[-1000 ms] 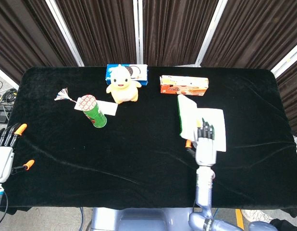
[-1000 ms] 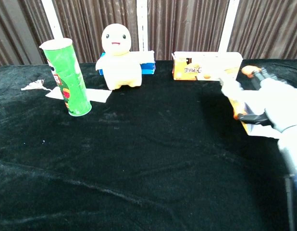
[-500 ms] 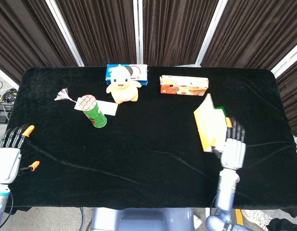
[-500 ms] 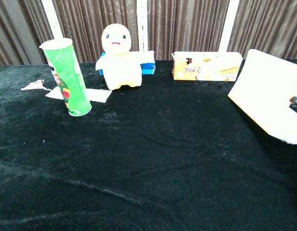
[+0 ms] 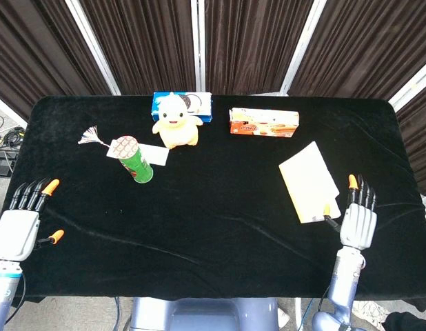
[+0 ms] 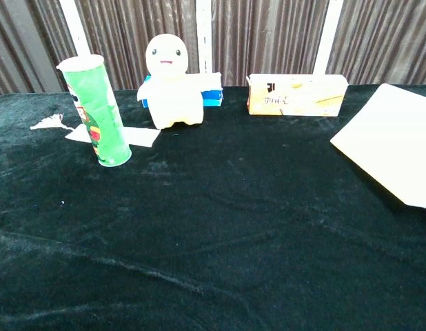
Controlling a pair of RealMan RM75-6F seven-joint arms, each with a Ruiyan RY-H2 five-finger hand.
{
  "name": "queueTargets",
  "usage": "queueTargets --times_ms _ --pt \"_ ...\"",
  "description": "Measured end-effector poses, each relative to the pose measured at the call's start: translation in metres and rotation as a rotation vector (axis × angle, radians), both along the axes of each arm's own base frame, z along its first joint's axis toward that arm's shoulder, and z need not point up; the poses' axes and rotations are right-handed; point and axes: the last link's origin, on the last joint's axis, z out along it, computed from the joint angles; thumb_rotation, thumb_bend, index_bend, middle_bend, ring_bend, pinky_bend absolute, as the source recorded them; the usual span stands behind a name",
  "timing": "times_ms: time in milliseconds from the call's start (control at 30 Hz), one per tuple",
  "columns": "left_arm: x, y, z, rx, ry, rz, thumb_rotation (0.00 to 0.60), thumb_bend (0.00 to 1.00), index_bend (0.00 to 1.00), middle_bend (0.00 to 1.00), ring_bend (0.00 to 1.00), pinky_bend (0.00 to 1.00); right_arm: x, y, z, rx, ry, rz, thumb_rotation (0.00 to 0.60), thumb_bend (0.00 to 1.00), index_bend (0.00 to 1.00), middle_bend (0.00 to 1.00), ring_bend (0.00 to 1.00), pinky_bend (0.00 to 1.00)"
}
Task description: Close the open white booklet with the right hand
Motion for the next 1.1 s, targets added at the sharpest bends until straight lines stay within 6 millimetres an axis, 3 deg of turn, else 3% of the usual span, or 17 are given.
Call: queueTargets --times_ms 233,567,800,1100 --pt "0.003 0.001 -0.002 -0.012 -0.003 -0.011 0.6 0.13 0.0 0.0 0.0 0.0 -0.01 0.001 0.003 0.072 0.033 -0.07 0.6 0.21 0.0 0.0 0.0 0.0" --pt "0.005 0.002 -0.002 -0.015 -0.013 -0.019 0.6 0.13 0.0 0.0 0.0 0.0 -0.011 0.001 0.016 0.021 -0.039 -0.058 0.6 0.15 0.0 0.0 0.0 0.0" --pt "0.005 0.002 -0.003 -0.021 -0.011 -0.019 0.6 0.13 0.0 0.0 0.0 0.0 -0.025 0.001 0.024 0.014 0.011 -0.117 0.6 0.15 0.0 0.0 0.0 0.0" --pt "0.005 0.001 -0.003 -0.023 -0.016 -0.019 0.6 0.13 0.0 0.0 0.0 0.0 -0.047 -0.003 0.018 0.068 0.035 -0.21 0.6 0.15 0.0 0.0 0.0 0.0"
